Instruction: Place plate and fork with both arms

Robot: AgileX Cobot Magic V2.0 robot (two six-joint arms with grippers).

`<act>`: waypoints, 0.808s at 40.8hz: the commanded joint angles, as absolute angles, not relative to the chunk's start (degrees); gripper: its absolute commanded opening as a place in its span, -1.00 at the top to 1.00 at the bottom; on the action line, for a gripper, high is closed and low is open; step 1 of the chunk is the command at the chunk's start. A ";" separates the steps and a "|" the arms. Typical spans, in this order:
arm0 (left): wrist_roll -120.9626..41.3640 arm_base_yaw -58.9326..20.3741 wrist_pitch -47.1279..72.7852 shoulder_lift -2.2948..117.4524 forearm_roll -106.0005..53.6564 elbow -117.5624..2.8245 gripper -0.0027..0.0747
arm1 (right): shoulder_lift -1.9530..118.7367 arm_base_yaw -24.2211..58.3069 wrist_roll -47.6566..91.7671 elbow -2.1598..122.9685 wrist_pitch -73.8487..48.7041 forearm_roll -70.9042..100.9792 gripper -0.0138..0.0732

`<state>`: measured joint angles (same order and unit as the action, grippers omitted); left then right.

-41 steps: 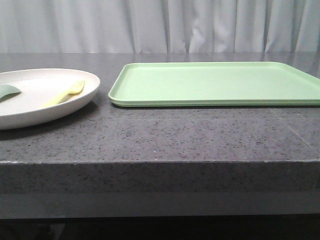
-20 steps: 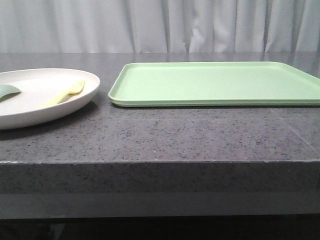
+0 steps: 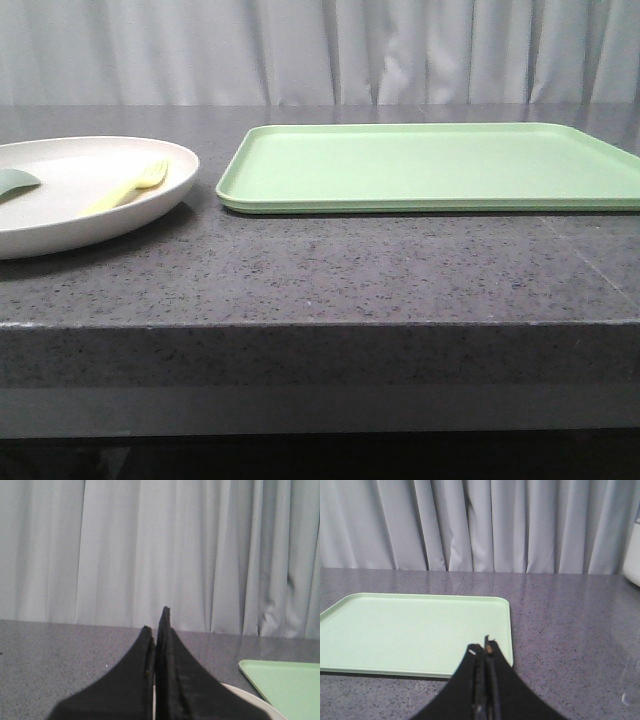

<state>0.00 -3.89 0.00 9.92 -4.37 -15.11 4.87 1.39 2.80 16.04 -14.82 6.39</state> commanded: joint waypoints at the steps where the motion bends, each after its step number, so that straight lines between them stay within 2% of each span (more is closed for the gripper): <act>1: 0.00 -3.68 2.76 18.19 -4.54 -22.92 0.98 | 13.08 1.45 3.26 24.01 -15.45 6.62 0.82; 8: 0.00 -3.68 8.87 30.74 -4.54 -29.81 0.98 | 25.51 1.45 3.26 30.72 -18.02 6.62 0.82; 15: 0.00 -3.68 8.30 34.38 -4.65 -30.43 0.98 | 29.80 1.45 3.26 31.39 -17.33 6.62 0.81; 17: 0.00 -3.68 8.17 34.67 -4.65 -30.43 0.97 | 30.13 1.45 3.26 31.39 -17.23 6.62 0.77; 20: 0.00 -3.68 7.95 35.07 -4.65 -30.43 0.87 | 30.13 1.45 3.26 31.39 -16.84 6.62 0.60; 22: 0.00 -3.68 7.95 35.13 -4.65 -30.43 0.70 | 30.13 1.45 3.26 31.39 -16.47 6.62 0.36; 29: 0.00 -3.68 7.83 35.13 -4.65 -30.43 -0.30 | 30.13 1.45 3.26 31.39 -15.46 6.62 -0.44; 31: 0.00 -3.68 6.90 35.13 -4.65 -30.43 -0.51 | 30.13 1.45 3.26 31.39 -15.08 6.62 -0.56; 33: 0.00 -3.68 5.84 35.26 -4.79 -30.43 -0.61 | 30.13 1.45 3.26 31.39 -14.66 6.62 -0.61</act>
